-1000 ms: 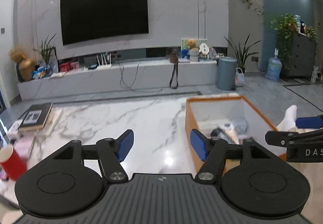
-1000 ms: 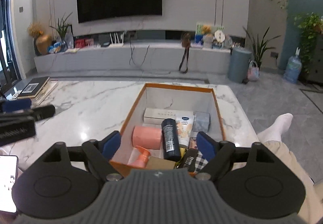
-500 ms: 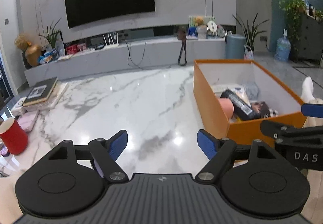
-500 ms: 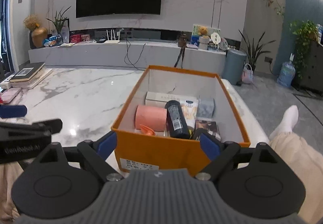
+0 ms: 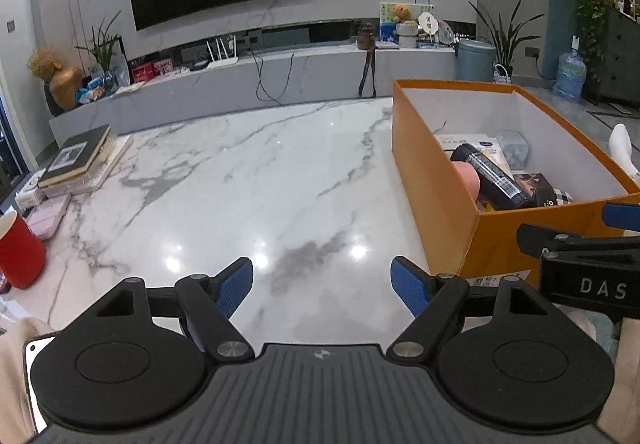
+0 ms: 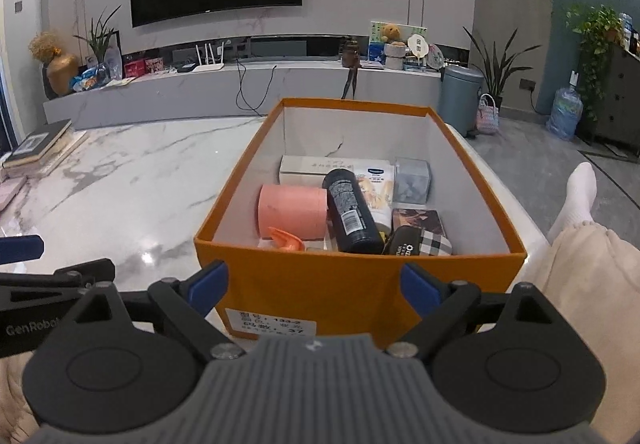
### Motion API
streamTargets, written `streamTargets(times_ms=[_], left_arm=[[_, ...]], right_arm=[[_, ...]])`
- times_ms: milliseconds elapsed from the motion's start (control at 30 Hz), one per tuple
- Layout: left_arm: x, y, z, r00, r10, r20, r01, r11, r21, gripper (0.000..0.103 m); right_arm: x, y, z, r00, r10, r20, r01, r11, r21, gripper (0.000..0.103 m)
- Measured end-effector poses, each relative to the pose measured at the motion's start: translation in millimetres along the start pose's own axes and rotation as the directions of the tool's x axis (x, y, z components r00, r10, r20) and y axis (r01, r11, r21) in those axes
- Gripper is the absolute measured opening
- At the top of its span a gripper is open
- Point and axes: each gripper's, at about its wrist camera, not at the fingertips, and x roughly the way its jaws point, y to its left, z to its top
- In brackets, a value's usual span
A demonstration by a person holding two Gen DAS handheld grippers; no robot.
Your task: Organize rigid objects
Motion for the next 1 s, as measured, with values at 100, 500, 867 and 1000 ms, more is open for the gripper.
streamTargets(times_ms=[100,500,867,1000], left_arm=[[-1,0,0,1.0,-0.002,-0.001,0.002,1.0,0.0,0.092],[-9,2,1,1.0,0.008,0.023,-0.008,1.0,-0.002,0.092],[-13,5,2,0.999,0.015,0.033,-0.014,1.0,-0.004,0.092],[-13,5,3,0.999,0.013,0.032,-0.013,1.0,-0.003,0.092]], right_arm=[[1,2,0,1.0,0.003,-0.01,-0.003,1.0,-0.008,0.091],[-5,2,0,1.0,-0.008,0.016,0.008,1.0,-0.014,0.091],[-7,2,0,1.0,-0.008,0.018,0.008,1.0,-0.013,0.091],[-7,1,1,1.0,-0.007,0.012,0.007,1.0,-0.013,0.091]])
